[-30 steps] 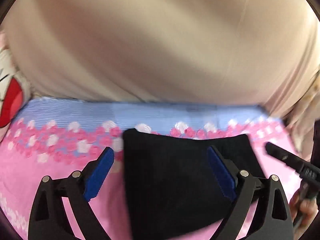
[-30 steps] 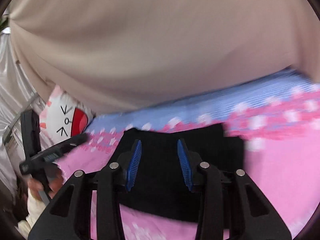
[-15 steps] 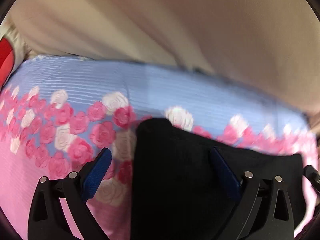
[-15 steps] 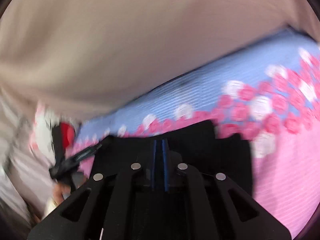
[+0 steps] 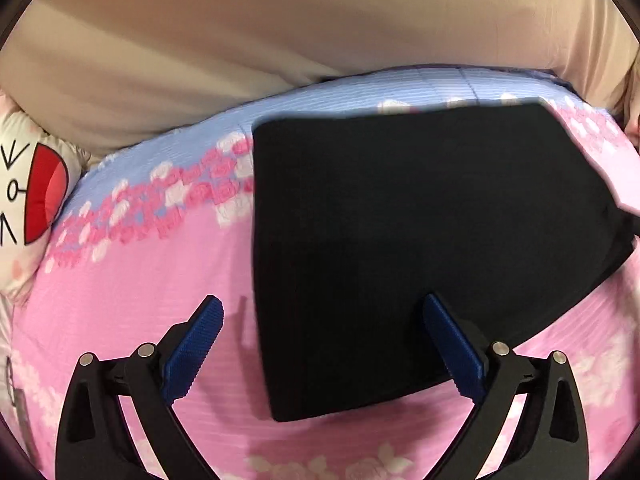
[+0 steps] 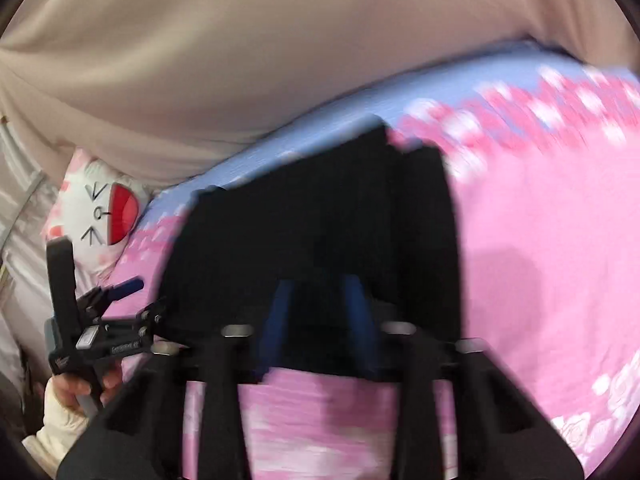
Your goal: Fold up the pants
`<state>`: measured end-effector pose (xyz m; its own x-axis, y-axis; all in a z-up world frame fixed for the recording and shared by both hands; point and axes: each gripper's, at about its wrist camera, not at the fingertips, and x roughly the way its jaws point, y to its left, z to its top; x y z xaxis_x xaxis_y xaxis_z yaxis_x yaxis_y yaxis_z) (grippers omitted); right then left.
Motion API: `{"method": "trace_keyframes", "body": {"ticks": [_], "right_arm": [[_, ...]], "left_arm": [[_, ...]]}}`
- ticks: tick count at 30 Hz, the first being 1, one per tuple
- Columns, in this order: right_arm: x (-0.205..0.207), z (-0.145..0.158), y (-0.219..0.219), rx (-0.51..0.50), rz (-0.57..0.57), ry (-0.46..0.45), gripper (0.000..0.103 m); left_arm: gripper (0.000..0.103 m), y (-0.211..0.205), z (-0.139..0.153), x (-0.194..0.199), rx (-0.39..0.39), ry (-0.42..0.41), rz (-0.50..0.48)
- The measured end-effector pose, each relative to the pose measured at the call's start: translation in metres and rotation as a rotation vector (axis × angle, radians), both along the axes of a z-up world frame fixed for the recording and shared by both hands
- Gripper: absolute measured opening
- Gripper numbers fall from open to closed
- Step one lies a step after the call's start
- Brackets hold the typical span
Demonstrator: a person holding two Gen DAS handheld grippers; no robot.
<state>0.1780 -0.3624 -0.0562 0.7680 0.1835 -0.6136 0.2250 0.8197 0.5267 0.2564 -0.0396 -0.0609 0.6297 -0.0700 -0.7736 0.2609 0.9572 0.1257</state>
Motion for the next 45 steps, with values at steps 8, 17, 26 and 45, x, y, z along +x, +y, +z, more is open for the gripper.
{"method": "trace_keyframes", "body": {"ticks": [8, 17, 26, 45], "right_arm": [[-0.049, 0.029, 0.021, -0.159, -0.033, 0.026, 0.006], [-0.043, 0.010, 0.024, -0.144, -0.036, 0.096, 0.007], [-0.016, -0.013, 0.007, -0.137, -0.056, 0.125, 0.000], [-0.008, 0.026, 0.032, -0.269, -0.053, 0.058, 0.061]], "left_arm": [[0.094, 0.043, 0.023, -0.023, -0.173, 0.061, 0.107], [0.098, 0.030, -0.002, -0.017, -0.112, 0.088, 0.130], [0.098, 0.023, 0.000, -0.016, -0.072, 0.077, 0.130], [0.097, 0.028, 0.036, -0.023, -0.090, 0.001, 0.103]]}}
